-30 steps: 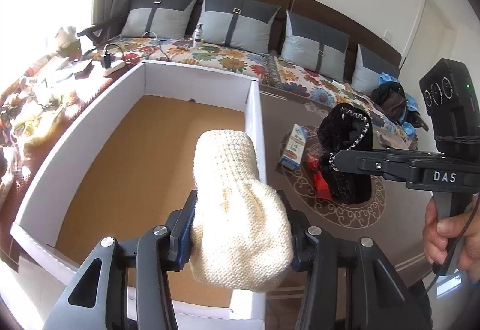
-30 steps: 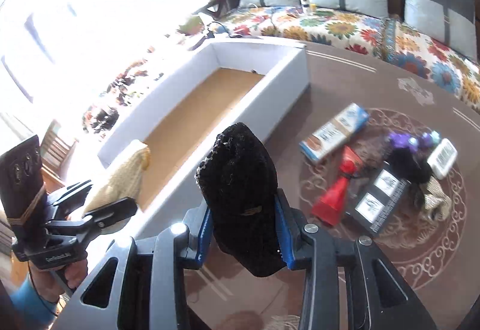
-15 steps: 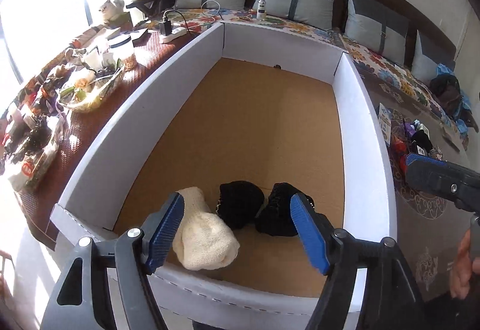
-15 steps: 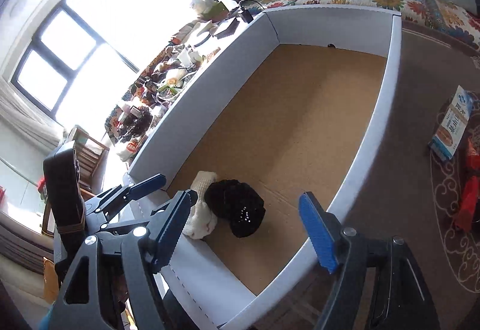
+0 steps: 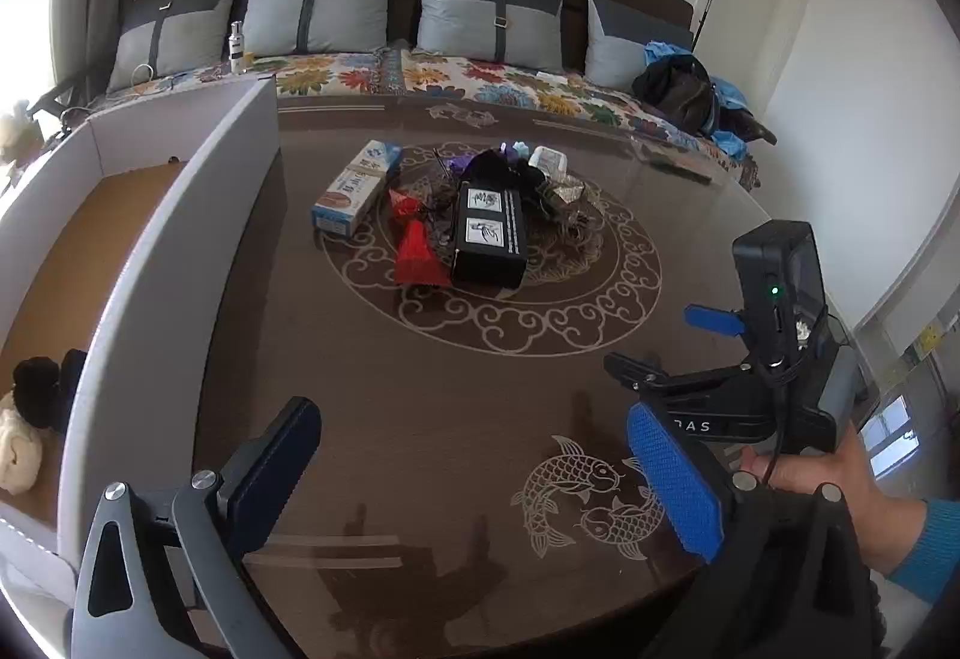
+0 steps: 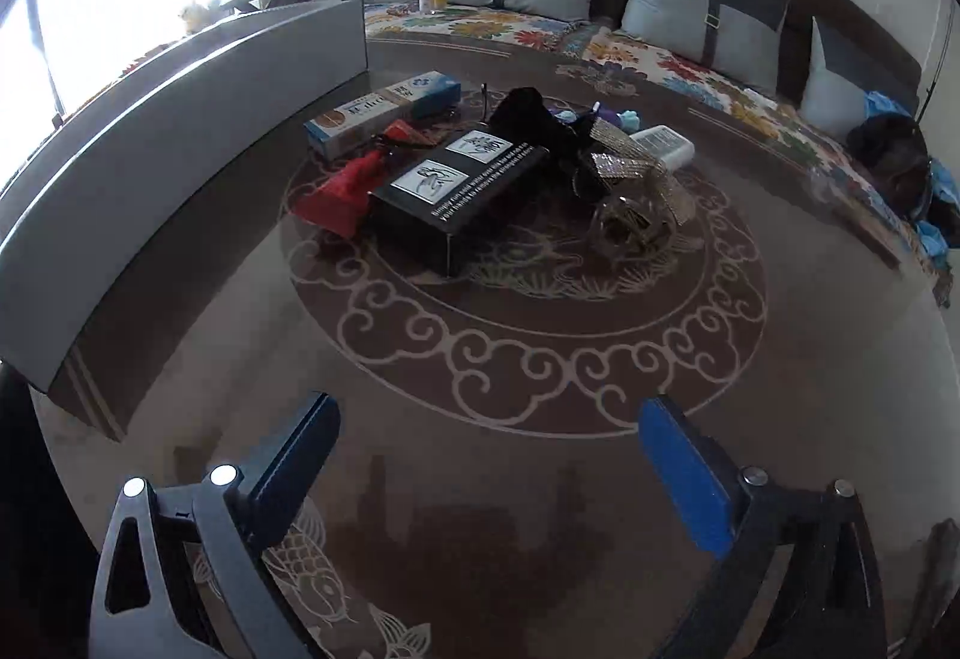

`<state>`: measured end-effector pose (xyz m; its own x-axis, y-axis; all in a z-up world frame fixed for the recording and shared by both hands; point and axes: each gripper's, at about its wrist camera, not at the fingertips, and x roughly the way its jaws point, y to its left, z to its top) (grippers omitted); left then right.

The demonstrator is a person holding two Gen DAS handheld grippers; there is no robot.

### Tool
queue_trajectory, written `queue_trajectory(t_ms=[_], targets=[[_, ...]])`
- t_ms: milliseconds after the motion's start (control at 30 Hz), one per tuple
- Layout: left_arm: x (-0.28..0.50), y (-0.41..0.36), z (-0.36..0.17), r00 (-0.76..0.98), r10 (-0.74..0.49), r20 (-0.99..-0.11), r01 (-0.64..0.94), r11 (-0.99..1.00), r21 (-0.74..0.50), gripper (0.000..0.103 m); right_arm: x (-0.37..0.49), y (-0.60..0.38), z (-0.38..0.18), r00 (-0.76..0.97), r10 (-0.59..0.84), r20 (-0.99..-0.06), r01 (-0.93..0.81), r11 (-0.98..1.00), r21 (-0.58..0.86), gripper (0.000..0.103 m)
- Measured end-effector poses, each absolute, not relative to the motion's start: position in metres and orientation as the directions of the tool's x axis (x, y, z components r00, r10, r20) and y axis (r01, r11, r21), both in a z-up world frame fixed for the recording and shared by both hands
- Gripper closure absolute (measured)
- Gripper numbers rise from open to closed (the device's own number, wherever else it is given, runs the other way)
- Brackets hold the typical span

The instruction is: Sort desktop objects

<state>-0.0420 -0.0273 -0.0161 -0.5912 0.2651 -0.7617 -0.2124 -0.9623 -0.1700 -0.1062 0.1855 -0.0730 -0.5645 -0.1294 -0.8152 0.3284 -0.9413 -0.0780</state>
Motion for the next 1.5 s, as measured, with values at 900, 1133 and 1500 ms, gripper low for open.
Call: queue_trajectory(t_ms=[900,1133,1500], targets=[[-0.171,0.047,-0.102,-0.574,0.101,-0.812,-0.168,-0.986,-0.004,0.000,-0.135,0.246,-0.098,-0.575,-0.077,-0.815,0.155,-0.988,-0.016,0.000],[-0.171,0.048,-0.102,-0.574,0.101,-0.813,-0.168,-0.986,-0.004,0.000,-0.135,0.246,-0.098,-0.575,-0.077,-0.815,0.154,-0.988,-0.016,0.000],[-0.171,0.047,-0.101,-0.574,0.100,-0.813,-0.167,-0.986,-0.004,0.000,-0.135,0.246,-0.098,-0.575,-0.077,-0.815,0.154,-0.988,-0.016,0.000]])
